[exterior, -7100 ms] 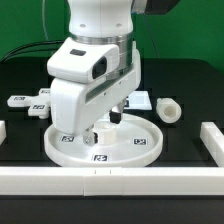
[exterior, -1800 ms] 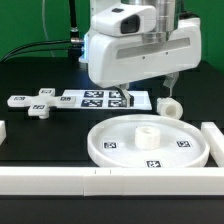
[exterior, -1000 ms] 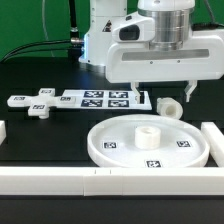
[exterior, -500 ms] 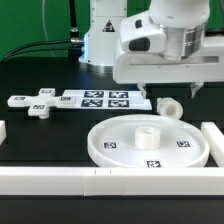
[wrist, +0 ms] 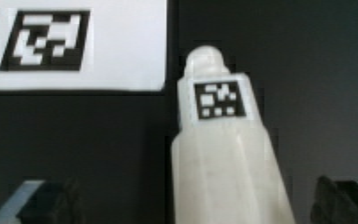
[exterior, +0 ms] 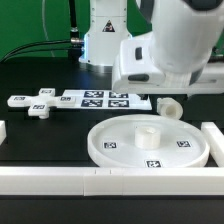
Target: Assemble round table
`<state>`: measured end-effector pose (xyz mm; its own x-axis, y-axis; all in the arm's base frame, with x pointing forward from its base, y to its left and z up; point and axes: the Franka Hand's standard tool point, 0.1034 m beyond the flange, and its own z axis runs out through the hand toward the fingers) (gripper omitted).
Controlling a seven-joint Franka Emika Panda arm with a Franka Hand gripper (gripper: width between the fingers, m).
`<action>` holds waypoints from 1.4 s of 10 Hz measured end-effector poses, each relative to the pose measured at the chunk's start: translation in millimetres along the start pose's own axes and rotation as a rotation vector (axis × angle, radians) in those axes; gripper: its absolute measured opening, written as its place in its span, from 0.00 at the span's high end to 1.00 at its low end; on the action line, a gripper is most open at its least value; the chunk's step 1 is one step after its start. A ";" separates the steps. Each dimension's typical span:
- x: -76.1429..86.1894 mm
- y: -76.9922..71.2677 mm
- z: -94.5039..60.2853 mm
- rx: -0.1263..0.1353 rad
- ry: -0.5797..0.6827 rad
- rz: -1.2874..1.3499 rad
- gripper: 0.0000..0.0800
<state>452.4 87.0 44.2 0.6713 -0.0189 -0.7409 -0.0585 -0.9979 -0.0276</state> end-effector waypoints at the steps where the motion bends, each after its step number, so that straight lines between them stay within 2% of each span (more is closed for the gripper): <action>1: 0.1 -2.3 3.0 -0.006 -0.068 -0.005 0.19; 2: 4.5 -2.7 6.2 -0.006 -0.102 -0.010 0.19; 8: 15.3 -4.4 25.2 0.004 -0.097 -0.003 0.19; 11: 15.6 -4.3 26.0 0.004 -0.098 -0.006 0.22; 12: 15.8 -4.4 26.1 0.004 -0.097 -0.006 0.44; 13: 16.1 -4.4 26.3 0.004 -0.096 -0.007 0.49; 14: 16.3 -4.3 26.8 0.004 -0.097 -0.011 0.49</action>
Offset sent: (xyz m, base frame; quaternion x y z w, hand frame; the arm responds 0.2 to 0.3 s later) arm -0.0040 -0.0016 -0.0090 -0.0009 0.0094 0.0061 0.9999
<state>443.8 92.6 14.2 0.5971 -0.0015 -0.8022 -0.0548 -0.9977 -0.0390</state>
